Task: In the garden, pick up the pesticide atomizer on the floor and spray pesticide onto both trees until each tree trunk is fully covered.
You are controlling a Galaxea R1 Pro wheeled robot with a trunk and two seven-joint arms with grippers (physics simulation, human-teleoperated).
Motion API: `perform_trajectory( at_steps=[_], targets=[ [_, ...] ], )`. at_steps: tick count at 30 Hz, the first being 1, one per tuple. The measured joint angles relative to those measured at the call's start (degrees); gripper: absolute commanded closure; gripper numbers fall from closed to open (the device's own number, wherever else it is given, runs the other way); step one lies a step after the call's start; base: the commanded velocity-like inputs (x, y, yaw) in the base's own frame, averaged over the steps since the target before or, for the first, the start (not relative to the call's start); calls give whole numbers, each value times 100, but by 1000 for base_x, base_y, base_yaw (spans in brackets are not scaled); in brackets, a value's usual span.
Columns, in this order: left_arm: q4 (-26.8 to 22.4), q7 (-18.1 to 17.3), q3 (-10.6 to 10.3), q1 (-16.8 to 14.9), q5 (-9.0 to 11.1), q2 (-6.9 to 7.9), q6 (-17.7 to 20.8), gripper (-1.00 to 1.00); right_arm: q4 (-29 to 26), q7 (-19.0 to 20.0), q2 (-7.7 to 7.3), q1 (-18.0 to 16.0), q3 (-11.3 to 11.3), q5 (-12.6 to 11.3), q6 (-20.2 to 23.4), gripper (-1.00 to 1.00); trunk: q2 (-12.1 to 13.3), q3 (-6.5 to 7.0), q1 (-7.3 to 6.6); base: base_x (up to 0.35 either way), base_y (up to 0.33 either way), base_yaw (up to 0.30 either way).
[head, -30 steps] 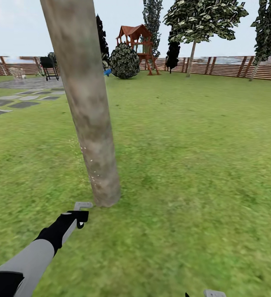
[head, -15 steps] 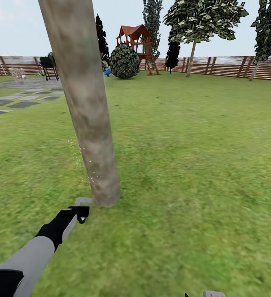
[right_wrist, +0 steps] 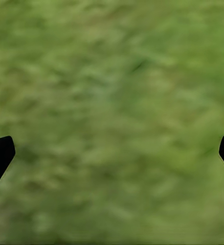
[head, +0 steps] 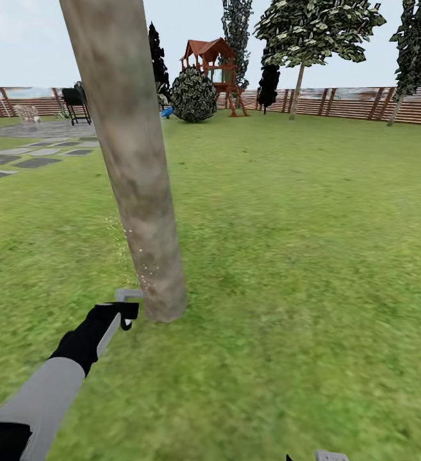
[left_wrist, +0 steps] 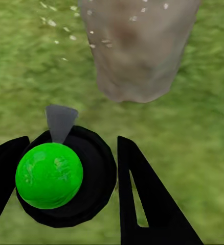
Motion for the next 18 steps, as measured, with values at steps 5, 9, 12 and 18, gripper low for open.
perform_trajectory(
  at_steps=[5,9,12,18],
  targets=[
    [-119,-2,-14,-10,-41,-255,216,100,-316,-3,16,0,-40,-39,-51,-100,0,0,0,0,0,0],
    [-233,2,1,-9,-89,-133,250,100,-367,5,-27,0,-16,-9,-121,-100,0,0,0,0,0,0],
    [-237,2,2,-21,-97,10,254,100,-359,12,-17,0,1,7,-124,-100,0,0,0,0,0,0],
    [-668,5,-23,-95,-46,-376,846,100,-355,14,-7,0,8,9,-124,-100,0,0,0,0,0,0]
  ],
)
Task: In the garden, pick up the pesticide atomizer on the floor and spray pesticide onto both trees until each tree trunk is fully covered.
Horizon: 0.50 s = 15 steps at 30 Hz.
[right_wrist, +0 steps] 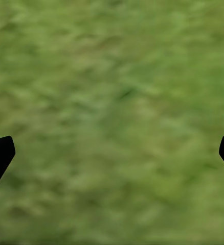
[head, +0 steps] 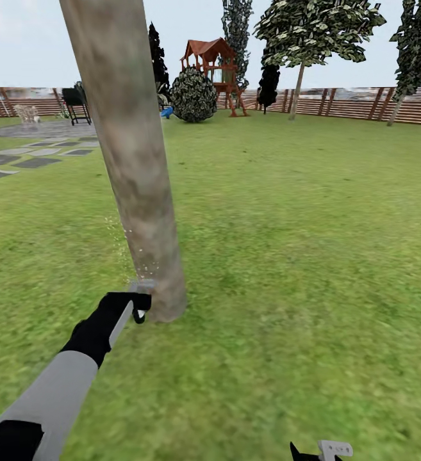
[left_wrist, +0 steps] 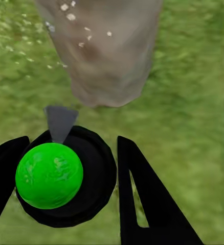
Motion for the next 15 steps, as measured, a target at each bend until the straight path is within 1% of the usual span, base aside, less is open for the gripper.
perform_trajectory(
  at_steps=[1,2,3,5,6,7,8,9,10,11,12,14,15],
  targets=[
    [-103,1,0,-4,-20,-22,54,100,-1,0,-1,0,0,0,0,-100,0,0,0,0,0,0],
    [-292,1,0,-8,-22,-40,201,100,2,0,-1,0,1,0,0,-100,0,0,0,0,0,0],
    [-528,2,10,-10,-48,-21,408,100,1,0,-3,0,0,0,0,-100,0,0,0,0,0,0],
    [-791,1,27,-10,-31,28,516,100,4,0,-1,0,1,0,0,-100,0,0,0,0,0,0],
    [-916,-1,73,-9,-38,47,540,100,5,0,0,0,1,0,0,-100,0,0,0,0,0,0],
    [-1029,1,177,-2,-53,58,568,100,3,0,0,0,1,0,0,-100,0,0,0,0,0,0],
    [-1140,-1,373,4,-82,72,760,100,5,0,-4,0,1,0,0,-100,0,0,0,0,0,0],
    [-1174,-4,460,4,-60,89,922,100,5,0,-3,0,1,0,0,-100,0,0,0,0,0,0],
    [-1193,-3,491,5,-54,95,1031,100,5,0,0,0,1,4,0,-100,0,0,0,0,0,0],
    [-1212,0,497,0,-72,67,1117,100,5,0,0,0,1,3,0,-100,0,0,0,0,0,0],
    [-1258,1,498,-5,-138,39,1156,100,6,0,2,0,1,3,0,-100,0,0,0,0,0,0],
    [-1483,2,499,-13,-416,-12,1229,100,6,0,1,0,0,7,0,-100,0,0,0,0,0,0],
    [-1571,2,499,-15,-496,-19,1292,100,6,0,2,0,1,8,0,-100,0,0,0,0,0,0]
  ],
)
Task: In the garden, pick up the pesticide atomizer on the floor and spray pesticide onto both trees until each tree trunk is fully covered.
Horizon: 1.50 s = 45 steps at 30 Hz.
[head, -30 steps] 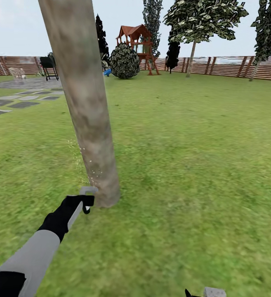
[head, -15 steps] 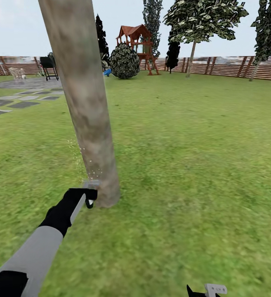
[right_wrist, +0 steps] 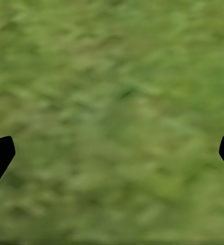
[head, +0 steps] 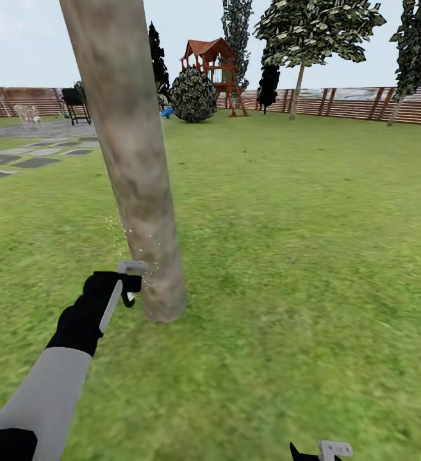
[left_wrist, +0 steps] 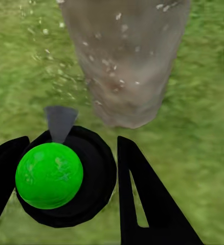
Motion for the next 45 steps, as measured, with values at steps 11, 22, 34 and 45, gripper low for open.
perform_trajectory(
  at_steps=[11,22,34,45],
  targets=[
    [-634,2,11,-358,-136,-131,664,100,0,0,1,0,0,1,0,-100,0,0,0,0,0,0],
    [-528,10,8,-501,-97,-94,617,100,0,0,1,0,0,1,0,-100,0,0,0,0,0,0],
    [2758,1051,93,170,106,-146,-2777,100,-20,8,-53,0,-1,0,-8,-100,0,-1,1,0,0,0],
    [4104,228,62,232,552,-53,-3723,100,-26,0,-228,0,-2,-5,-9,-100,0,-1,0,10,-7,0]
  ],
)
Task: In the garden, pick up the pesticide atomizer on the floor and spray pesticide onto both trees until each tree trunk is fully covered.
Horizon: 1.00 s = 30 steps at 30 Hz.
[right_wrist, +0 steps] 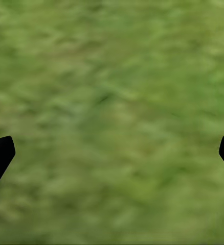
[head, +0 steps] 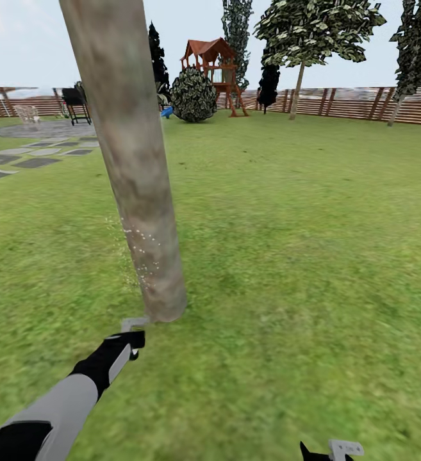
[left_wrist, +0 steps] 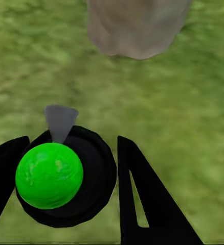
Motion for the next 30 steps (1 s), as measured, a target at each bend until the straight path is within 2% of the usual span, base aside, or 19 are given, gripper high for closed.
perform_trajectory(
  at_steps=[3,6,11,22,30],
  targets=[
    [-113,-11,9,123,19,98,-8,100,0,0,-7,0,2,0,0,-100,0,0,0,162,-151,57],
    [-147,5,1,153,43,123,-11,100,0,-1,-3,0,2,5,0,-100,0,0,0,174,-219,224],
    [-151,9,0,160,37,93,-17,100,0,0,1,0,2,5,0,-100,0,0,0,137,-249,229],
    [-142,9,0,161,39,73,-20,100,0,-6,-8,0,2,5,0,-100,0,0,0,129,-254,20],
    [-142,9,0,161,37,70,-20,100,0,-9,0,0,2,6,0,-100,0,0,0,117,-257,253]
  ],
)
